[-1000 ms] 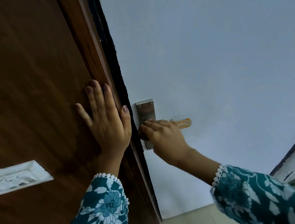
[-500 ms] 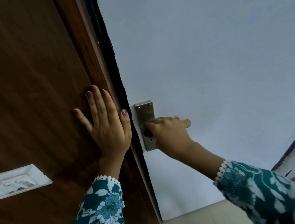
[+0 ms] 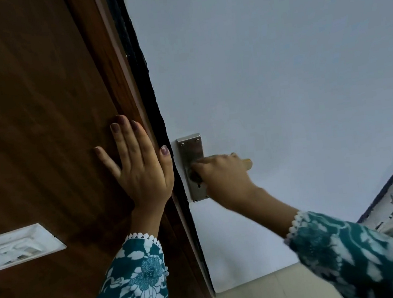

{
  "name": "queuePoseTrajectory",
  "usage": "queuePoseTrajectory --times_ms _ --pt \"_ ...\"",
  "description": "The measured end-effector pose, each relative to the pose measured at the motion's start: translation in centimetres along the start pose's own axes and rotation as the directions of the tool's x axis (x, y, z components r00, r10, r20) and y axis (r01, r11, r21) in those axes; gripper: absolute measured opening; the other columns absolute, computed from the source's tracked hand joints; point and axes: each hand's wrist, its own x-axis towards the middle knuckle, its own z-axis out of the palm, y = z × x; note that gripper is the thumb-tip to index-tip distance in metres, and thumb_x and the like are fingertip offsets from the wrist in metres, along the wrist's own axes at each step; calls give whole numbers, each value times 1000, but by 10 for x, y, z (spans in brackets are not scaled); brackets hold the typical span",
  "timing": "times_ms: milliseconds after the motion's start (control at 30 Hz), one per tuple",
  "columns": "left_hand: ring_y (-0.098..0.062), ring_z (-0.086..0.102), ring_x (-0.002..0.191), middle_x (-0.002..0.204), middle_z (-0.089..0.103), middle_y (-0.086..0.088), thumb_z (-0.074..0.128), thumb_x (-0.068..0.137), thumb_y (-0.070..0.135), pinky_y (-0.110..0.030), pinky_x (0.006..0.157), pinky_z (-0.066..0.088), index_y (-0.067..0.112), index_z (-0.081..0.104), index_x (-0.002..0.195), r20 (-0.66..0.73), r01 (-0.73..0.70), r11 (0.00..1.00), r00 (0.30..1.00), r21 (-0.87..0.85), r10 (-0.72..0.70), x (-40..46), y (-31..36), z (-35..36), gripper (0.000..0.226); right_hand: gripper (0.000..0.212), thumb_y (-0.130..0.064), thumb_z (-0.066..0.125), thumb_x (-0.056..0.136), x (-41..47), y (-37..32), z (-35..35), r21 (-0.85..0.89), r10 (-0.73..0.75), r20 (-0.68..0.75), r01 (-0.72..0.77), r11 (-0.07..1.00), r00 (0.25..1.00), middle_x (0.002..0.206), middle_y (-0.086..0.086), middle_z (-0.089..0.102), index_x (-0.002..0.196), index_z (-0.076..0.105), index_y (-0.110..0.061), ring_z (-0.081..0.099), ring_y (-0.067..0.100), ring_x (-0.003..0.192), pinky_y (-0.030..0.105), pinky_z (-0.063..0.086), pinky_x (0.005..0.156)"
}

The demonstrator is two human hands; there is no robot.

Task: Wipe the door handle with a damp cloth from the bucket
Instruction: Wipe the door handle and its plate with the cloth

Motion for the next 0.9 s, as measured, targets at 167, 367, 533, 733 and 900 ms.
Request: queuePoseTrajectory --times_ms 167,367,533,733,900 --pt "-19 2 148 148 33 -21 34 98 28 -51 115 -4 2 16 148 26 -8 1000 1000 -16 8 -2 -2 -1 59 20 -1 49 66 0 -16 5 46 -128 -185 139 989 974 62 4 65 63 66 -12 63 28 58 31 42 53" --pt "-19 4 148 148 33 -21 36 99 28 -51 116 -1 5 12 150 1 -16 1000 1000 -13 16 -3 -2 1 61 28 -8 63 73 -28 72 -5 118 147 -106 -134 984 983 88 -10 71 91 65 -30 65 21 78 30 48 62" --pt "-20 4 147 149 31 -22 33 100 30 -51 116 -2 6 9 150 1 -5 1000 1000 -6 5 -3 1 2 61 31 -4 61 65 -25 63 -2 102 141 -128 -129 986 982 79 -11 68 83 61 -29 64 18 72 28 39 61" --pt "-20 2 148 149 30 -23 31 100 30 -50 116 -5 4 11 150 28 -20 1000 999 -15 20 -3 -1 -1 60 36 -3 46 61 -19 14 7 115 13 -308 23 993 951 79 -6 73 81 70 -21 68 19 69 26 38 61" --pt "-21 2 148 148 31 -25 30 100 29 -49 116 -5 4 10 150 17 -13 1000 1000 -17 14 -3 -1 -1 60 34 -1 72 65 -41 76 9 231 207 -225 -154 961 952 87 -6 73 91 66 -22 68 23 74 37 51 66"
